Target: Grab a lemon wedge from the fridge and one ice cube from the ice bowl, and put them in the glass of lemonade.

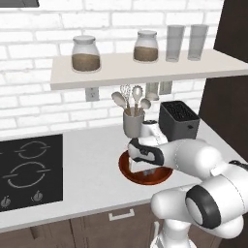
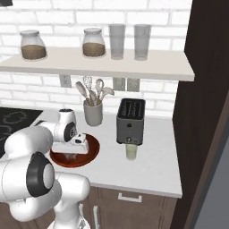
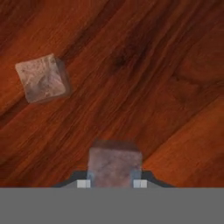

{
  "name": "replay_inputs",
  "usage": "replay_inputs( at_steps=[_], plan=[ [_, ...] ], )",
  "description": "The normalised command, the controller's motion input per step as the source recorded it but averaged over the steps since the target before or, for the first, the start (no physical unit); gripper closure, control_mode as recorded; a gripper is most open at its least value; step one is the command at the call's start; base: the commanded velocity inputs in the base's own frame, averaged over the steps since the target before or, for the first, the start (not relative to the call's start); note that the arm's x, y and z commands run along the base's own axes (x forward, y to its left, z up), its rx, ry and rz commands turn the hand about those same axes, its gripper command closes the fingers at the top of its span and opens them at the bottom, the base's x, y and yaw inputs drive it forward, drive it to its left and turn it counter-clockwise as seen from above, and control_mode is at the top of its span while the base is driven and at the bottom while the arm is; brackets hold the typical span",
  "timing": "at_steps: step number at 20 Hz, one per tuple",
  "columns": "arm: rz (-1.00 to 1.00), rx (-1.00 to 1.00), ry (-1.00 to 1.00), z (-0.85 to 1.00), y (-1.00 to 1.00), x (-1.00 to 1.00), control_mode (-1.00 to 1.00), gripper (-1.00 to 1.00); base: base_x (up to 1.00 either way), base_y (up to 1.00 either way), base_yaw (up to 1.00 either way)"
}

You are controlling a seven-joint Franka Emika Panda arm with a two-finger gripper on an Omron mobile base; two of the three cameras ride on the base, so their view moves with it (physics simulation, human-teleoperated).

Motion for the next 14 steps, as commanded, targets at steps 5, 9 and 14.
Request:
replay_inputs(
  at_steps=[5,9,14],
  plan=[
    [0.0,0.0,-0.05,0.8,0.06,-0.02,-1.0,1.0,0.0,0.0,0.0],
    [0.0,0.0,-0.07,0.95,0.0,-0.12,-1.0,1.0,0.0,0.0,0.0],
    [0.0,0.02,-0.08,0.83,0.02,-0.24,-1.0,1.0,0.0,0.0,0.0]
  ],
)
